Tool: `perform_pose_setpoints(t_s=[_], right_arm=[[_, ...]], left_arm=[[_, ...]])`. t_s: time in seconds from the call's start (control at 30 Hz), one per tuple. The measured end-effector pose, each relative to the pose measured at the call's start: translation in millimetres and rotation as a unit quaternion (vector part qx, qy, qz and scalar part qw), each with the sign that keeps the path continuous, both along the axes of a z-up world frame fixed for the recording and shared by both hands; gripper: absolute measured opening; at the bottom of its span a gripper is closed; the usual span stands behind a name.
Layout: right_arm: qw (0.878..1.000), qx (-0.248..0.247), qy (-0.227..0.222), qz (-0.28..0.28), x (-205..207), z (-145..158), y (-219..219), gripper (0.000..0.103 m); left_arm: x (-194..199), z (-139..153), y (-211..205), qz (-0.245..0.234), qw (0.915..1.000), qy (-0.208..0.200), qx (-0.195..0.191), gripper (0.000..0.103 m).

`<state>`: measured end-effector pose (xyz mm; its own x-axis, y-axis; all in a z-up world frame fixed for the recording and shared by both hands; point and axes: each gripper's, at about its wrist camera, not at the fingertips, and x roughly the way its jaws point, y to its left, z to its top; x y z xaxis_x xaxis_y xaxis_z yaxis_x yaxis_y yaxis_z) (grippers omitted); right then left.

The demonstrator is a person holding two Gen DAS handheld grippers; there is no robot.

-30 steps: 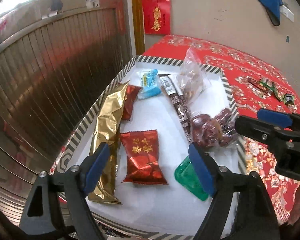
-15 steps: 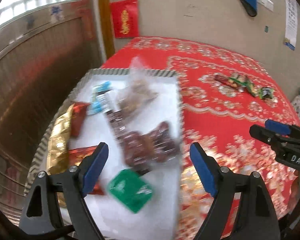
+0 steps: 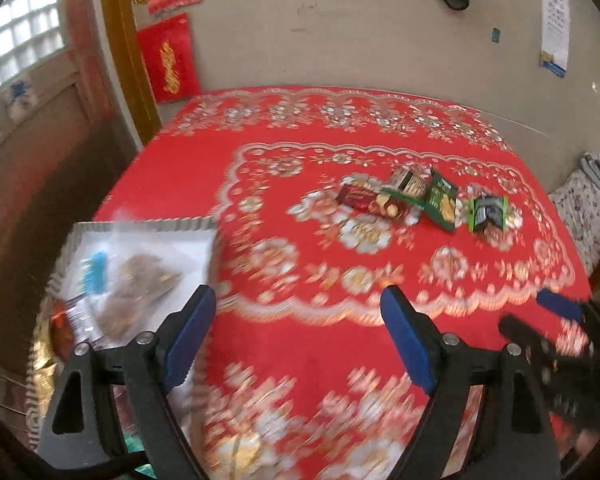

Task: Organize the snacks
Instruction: 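Move both tools back toward the remaining snack packets on the cloth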

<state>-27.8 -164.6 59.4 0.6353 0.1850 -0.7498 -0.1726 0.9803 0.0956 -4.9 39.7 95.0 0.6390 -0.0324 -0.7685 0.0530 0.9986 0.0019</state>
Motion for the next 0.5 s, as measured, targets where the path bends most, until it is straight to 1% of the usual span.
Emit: perform_pose_setpoints(t_s=[0.1,0.13,0.23,0.33,0.43,0.5], right_arm=[[1.0,0.005,0.005,-0.007,1.7,-1.7,-16.1,0.07],[1.0,0.008,0.006,-0.009,1.7,-2.2,-20.3,0.071],[1.0,0.015,0.01,-0.012,2.5,-2.6,-29.1,0.071],[1.0,0.019,0.011,-0.016,9.7,-0.9,-36.0,0.071],[0.999,0.028,0.016,-0.022,21.4,0.7,-42.8,0.071],[0.999,0.032,0.018,-0.025,27.2,1.2,-47.0,0.071]], left_arm=[[42.1,-12.8,-13.7,0.013,0.9991,0.037,-0.019,0.085],[52.5,-16.1,-16.6,0.022,0.9987,0.041,-0.023,0.085],[91.9,-29.2,-28.0,0.056,0.9972,0.047,-0.014,0.085],[119.6,-41.0,-35.6,0.071,0.9958,0.057,-0.013,0.085],[144.2,-56.7,-45.9,0.076,0.9945,0.071,-0.004,0.085],[153.8,-65.7,-50.0,0.075,0.9939,0.081,-0.004,0.085]])
